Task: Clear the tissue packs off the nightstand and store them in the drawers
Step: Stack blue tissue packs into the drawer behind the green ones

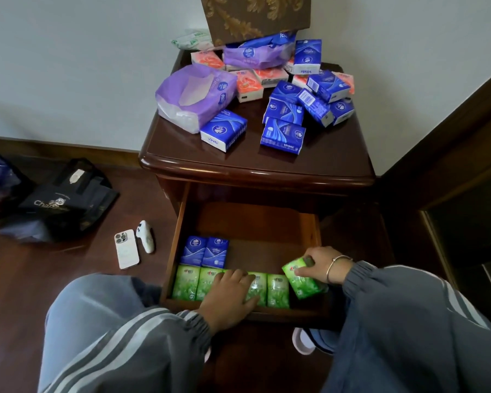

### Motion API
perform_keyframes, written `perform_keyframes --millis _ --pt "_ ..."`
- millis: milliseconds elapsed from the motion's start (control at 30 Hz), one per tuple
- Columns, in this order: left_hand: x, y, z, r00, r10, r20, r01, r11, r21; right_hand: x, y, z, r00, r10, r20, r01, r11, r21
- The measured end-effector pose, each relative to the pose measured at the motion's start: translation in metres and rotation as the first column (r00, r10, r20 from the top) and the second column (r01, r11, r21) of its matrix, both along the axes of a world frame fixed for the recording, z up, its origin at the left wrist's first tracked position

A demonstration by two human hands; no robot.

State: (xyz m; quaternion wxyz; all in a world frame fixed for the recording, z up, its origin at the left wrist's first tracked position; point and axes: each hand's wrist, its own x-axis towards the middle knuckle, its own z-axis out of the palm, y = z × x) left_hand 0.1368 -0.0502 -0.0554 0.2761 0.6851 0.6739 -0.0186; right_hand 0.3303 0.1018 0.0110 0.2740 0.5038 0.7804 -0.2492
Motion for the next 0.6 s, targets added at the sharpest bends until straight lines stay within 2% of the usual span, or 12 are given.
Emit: perform_keyframes --millis 133,267,367,400,533,600 --pt "0.000 -0.001 -0.002 0.999 0.017 0.043 -0.016 1.000 -0.013 -0.007 -0.014 -0.015 1.000 0.027 0.010 -0.026 0.997 -0.076" --pt "0.000 0.000 -0.003 0.997 0.032 0.066 -0.030 0.999 -0.022 -0.007 -0.007 -0.023 0.985 0.120 0.121 -0.100 0.983 -0.155" --pt "0.000 0.000 -0.003 0.997 0.033 0.072 -0.031 0.999 -0.042 -0.016 -0.010 -0.031 0.916 0.295 0.270 -0.250 0.950 -0.189" --pt "0.000 0.000 -0.003 0.997 0.035 0.073 -0.031 0.998 -0.046 -0.018 -0.014 -0.035 0.907 0.308 0.289 -0.257 0.946 -0.199" --pt "0.000 0.000 -0.002 0.996 0.042 0.080 -0.037 0.997 -0.061 -0.022 -0.014 -0.040 0.895 0.318 0.312 -0.307 0.948 -0.086" --pt "0.000 0.001 -0.002 0.996 0.041 0.081 -0.036 0.998 -0.061 -0.022 -0.008 -0.038 0.924 0.269 0.272 -0.258 0.963 -0.073"
